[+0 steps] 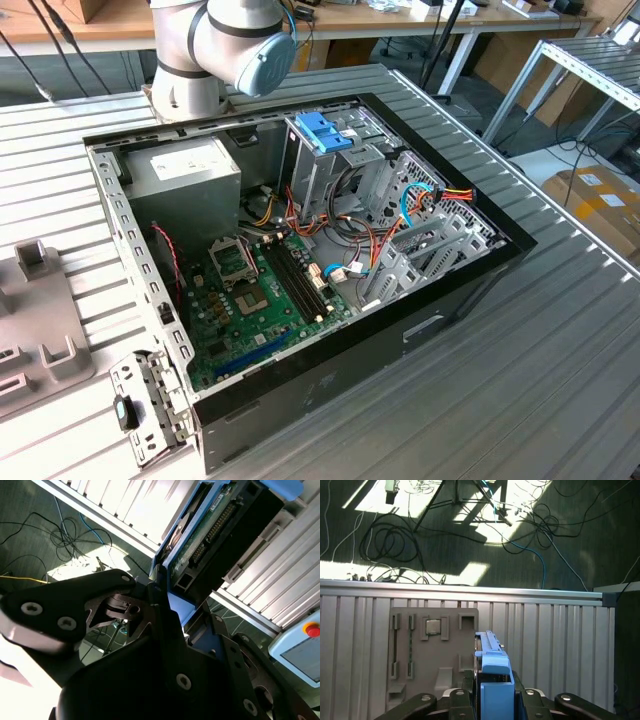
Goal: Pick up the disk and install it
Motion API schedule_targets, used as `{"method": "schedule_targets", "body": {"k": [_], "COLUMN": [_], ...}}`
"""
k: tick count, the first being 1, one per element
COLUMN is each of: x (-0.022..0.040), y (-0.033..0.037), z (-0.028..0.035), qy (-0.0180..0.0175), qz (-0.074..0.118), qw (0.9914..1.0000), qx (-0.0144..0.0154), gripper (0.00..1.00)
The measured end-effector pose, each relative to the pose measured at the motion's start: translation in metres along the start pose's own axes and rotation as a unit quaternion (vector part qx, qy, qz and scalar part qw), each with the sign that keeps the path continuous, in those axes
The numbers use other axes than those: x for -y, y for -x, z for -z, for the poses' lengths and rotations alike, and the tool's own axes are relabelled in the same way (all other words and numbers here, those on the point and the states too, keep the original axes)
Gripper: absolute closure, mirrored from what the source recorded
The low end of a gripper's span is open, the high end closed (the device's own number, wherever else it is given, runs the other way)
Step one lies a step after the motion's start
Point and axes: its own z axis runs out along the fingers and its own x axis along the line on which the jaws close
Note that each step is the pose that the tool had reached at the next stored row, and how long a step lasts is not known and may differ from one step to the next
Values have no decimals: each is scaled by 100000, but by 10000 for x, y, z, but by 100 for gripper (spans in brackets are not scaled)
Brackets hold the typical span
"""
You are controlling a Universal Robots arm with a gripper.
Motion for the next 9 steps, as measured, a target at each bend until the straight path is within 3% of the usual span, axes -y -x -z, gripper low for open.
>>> {"method": "schedule_targets", "body": {"k": [9], "x": [-2], "y": [3], "z": [37], "qy": [3], "qz": [0], "qw": [100000], "qx": [0], "gripper": [63]}}
